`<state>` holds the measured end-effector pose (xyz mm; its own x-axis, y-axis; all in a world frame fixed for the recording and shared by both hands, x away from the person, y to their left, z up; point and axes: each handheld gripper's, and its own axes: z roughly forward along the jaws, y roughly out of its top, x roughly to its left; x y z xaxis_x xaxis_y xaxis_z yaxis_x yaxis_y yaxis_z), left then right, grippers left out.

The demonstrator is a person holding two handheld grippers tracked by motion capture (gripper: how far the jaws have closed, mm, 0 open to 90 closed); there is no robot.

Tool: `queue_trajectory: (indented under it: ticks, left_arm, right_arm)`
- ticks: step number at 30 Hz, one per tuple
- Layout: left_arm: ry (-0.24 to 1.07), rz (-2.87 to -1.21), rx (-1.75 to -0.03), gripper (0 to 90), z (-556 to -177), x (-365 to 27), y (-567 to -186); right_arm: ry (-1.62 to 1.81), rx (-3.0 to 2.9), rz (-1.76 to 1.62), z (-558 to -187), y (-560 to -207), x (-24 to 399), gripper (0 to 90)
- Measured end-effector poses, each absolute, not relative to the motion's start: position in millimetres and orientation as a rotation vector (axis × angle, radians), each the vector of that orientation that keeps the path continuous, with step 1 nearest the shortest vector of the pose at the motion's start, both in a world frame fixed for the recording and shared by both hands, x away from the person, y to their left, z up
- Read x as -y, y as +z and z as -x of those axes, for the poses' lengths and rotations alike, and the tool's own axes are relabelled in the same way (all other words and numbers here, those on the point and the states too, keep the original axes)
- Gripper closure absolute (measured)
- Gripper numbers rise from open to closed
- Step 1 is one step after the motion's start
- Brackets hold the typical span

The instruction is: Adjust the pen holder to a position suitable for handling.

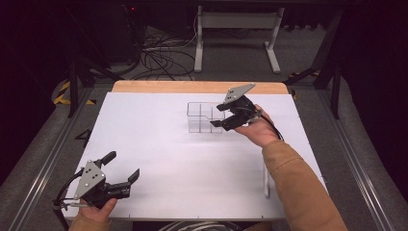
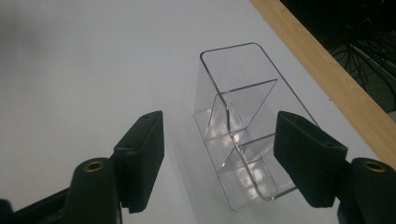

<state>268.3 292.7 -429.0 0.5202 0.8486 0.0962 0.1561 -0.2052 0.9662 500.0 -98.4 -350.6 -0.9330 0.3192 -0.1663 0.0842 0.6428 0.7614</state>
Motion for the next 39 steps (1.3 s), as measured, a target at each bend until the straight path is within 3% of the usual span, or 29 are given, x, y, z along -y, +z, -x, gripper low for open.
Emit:
queue_trajectory:
  ticks: [11, 39]
  left_arm:
    - [0.802, -1.683, -0.86, 7.8, -269, -293, -429]
    - [0.796, -1.69, -0.865, 8.0, -271, -292, -431]
  right_arm:
    - [1.159, -2.593, -0.321, -511, -359, 91, 35.4]
    - [0.858, -2.659, -0.184, -533, -390, 46, 57.9]
